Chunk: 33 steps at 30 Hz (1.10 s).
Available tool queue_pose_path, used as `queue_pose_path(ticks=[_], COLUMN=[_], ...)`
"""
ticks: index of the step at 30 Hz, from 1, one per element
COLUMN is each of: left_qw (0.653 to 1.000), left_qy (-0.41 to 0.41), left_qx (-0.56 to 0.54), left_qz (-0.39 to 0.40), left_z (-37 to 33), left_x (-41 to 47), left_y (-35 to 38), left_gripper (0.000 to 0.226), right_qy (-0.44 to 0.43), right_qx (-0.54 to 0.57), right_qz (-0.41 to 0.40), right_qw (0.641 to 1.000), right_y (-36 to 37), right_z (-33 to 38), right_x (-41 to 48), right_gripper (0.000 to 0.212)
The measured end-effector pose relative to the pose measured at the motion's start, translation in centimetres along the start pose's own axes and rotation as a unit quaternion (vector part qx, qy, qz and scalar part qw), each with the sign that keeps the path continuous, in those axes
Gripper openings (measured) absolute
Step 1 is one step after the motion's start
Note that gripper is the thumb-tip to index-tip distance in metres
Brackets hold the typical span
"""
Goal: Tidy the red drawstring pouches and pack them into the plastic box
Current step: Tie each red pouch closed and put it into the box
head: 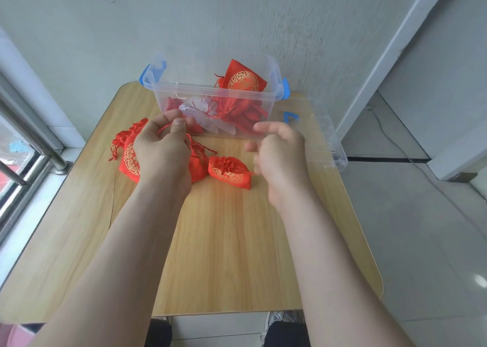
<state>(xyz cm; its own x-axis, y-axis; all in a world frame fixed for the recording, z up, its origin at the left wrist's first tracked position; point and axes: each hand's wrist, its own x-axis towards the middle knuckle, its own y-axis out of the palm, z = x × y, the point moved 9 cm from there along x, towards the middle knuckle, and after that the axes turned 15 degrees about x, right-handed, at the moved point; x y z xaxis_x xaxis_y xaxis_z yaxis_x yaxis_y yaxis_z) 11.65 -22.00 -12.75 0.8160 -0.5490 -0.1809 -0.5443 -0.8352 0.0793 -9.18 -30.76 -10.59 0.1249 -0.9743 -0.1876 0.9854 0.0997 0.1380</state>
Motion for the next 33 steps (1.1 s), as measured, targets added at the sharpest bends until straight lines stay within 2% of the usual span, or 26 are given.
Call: queue_pose_path(ticks=[3,7,10,12,17,21,23,25,29,31,33], left_qw=[0.999,0.996,0.984,0.973,0.961,0.967,0.961,0.939,0.882,0.88,0.893], left_qy=[0.017,-0.001,-0.018,-0.019,-0.01,-0.036,-0.039,-0.001,0.074,0.076,0.047], left_qx=[-0.002,0.019,0.081,0.129,0.142,0.14,0.184,0.244,0.317,0.323,0.313], left_qz=[0.028,0.09,0.158,0.19,0.236,0.21,0.201,0.242,0.342,0.339,0.32], left_z=[-0.5,-0.3,0.3,0.7,0.6,1.0,1.4,1.4,1.2,1.4,1.9], left_x=[-0.1,-0.4,-1.2,-1.4,-2.0,-1.6,-1.1,-1.3,-2.9,-3.0,-2.7], left_y=[0.3,1.0,2.2,2.7,3.6,3.6,3.5,4.0,5.4,5.5,5.1], left_gripper=[0.015,0.011,0.011,0.012,0.014,0.022,0.035,0.038,0.019,0.015,0.011], right_qy=[0.03,0.029,0.09,0.105,0.036,0.006,0.002,0.012,0.025,0.032,0.028], right_qx=[-0.137,-0.284,-0.316,-0.304,-0.223,-0.157,-0.122,-0.091,-0.086,-0.084,-0.078], right_qz=[0.128,0.232,0.291,0.307,0.243,0.168,0.134,0.118,0.112,0.109,0.096], right_qw=[0.982,0.93,0.899,0.896,0.943,0.973,0.983,0.989,0.99,0.99,0.992], right_y=[2.4,4.2,4.7,5.1,5.0,4.0,3.5,3.3,2.9,2.7,2.6], right_z=[-1.6,-3.3,-4.9,-5.2,-3.5,-2.4,-2.2,-2.1,-1.8,-1.7,-1.5], right_x=[-0.8,-1.9,-2.7,-3.0,-1.3,-0.2,0.2,0.5,0.3,0.1,0.1], right_gripper=[0.037,0.02,0.018,0.019,0.028,0.028,0.026,0.024,0.019,0.017,0.021])
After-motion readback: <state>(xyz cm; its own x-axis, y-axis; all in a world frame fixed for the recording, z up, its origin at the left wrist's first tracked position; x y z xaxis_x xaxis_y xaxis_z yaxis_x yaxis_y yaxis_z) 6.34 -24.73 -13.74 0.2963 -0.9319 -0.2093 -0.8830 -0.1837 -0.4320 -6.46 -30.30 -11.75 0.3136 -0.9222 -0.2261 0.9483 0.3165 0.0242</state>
